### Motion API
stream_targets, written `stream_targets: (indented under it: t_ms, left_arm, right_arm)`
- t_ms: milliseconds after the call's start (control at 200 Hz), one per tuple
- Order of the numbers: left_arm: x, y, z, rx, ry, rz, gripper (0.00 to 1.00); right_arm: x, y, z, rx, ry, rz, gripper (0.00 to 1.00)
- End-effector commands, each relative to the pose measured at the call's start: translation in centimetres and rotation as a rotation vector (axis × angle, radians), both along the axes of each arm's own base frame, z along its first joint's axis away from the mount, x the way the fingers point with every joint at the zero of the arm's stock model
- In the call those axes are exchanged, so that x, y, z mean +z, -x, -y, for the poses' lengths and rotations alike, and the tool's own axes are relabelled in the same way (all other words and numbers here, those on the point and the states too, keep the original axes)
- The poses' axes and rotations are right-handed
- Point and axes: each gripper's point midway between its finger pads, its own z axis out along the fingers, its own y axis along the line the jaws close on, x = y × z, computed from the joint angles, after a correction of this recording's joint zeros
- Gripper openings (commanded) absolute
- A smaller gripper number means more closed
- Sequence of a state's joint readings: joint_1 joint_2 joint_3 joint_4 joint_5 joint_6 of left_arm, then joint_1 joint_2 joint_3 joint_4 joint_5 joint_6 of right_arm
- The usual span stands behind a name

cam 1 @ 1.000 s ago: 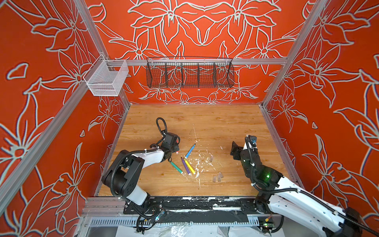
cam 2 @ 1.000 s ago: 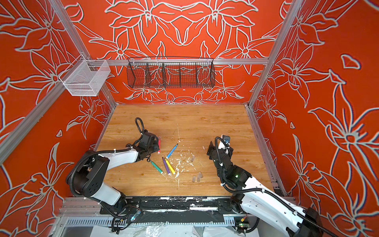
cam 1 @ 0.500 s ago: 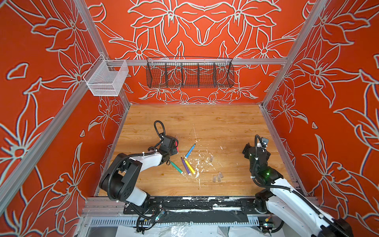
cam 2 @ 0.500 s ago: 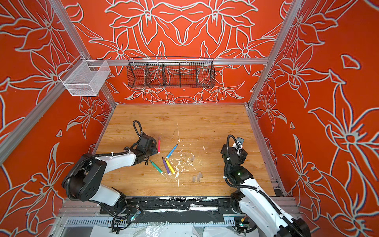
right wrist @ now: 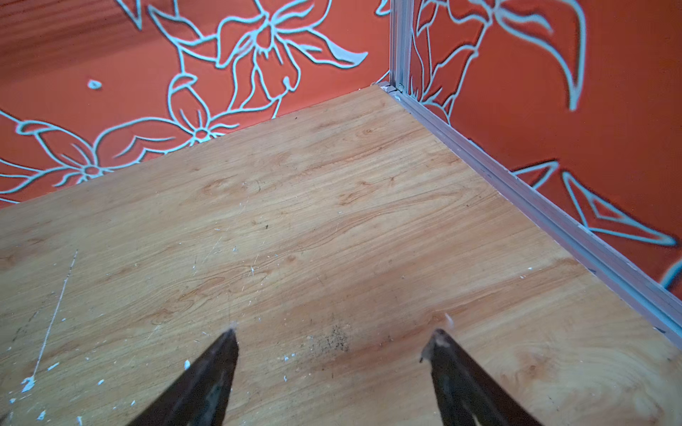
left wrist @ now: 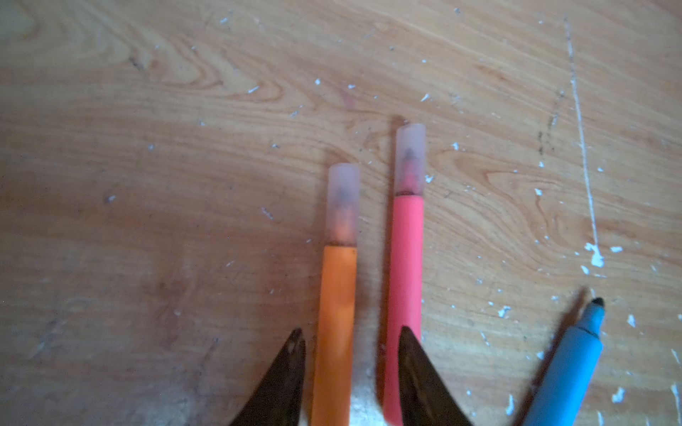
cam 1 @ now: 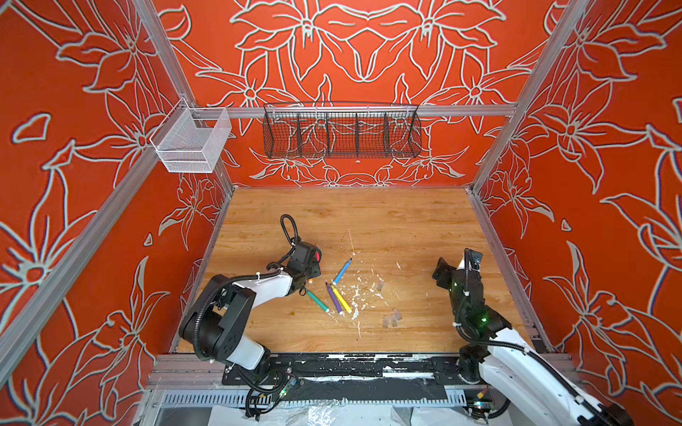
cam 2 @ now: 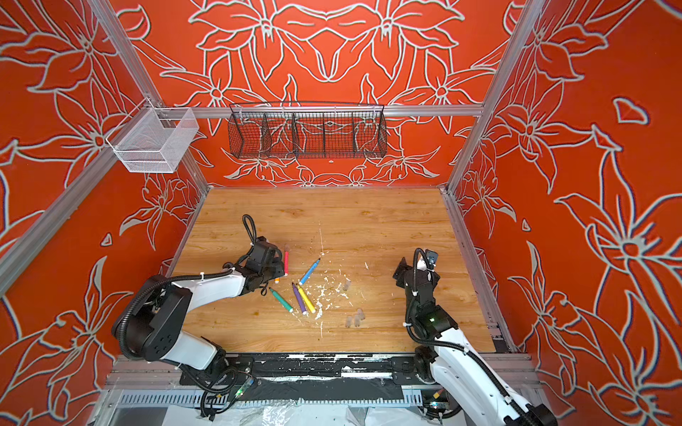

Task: Insert the pens into the pen caps
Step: 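Move the left gripper over the blue marker and close on it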

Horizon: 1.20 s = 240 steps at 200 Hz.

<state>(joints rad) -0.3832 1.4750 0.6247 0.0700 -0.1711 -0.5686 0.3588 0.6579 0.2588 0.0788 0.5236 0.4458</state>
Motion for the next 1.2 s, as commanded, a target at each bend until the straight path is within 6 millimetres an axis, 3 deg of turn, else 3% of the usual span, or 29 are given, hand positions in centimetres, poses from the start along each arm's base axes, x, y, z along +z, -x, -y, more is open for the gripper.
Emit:
stream_targets:
  t_ms: [0,155,265,465,816,1066,1196]
  left_arm:
    - [2.7,0.4,0.4,-0.061,0.024,0.085,0.47]
    - [5.4,2.3,2.8,-0.229,0.059,0.167,0.52]
    - [6.4,3.6,6.1,-0.385,0.056,0.207,0.55]
    - [5.8,4.3,10.7,-0.568,-0.011,0.165,0.55]
    - [0.6,3.3,11.5,-0.599,-0.118,-0.07,0.52]
    - [-1.7,3.5,10.8,-0.588,-0.197,-0.179,0.49]
    - [-2.4,3.5,10.5,-0.586,-0.24,-0.22,0.42]
  right_arm:
    - [-0.4,0.0,-0.2,0.014,-0.005,0.0,0.82]
    - [-0.5,-0.1,-0.3,0.017,-0.004,-0.006,0.82]
    - [-0.5,-0.2,-0.4,0.023,-0.005,-0.007,0.83]
    - [-0.6,-0.2,-0.3,0.02,-0.003,-0.013,0.82]
    - [-0.7,-0.4,-0.5,0.027,-0.001,-0.023,0.82]
    - [-0.8,-0.8,-0.8,0.033,0.005,-0.044,0.82]
    - [-0.8,-0.7,-0.8,0.034,0.004,-0.042,0.82]
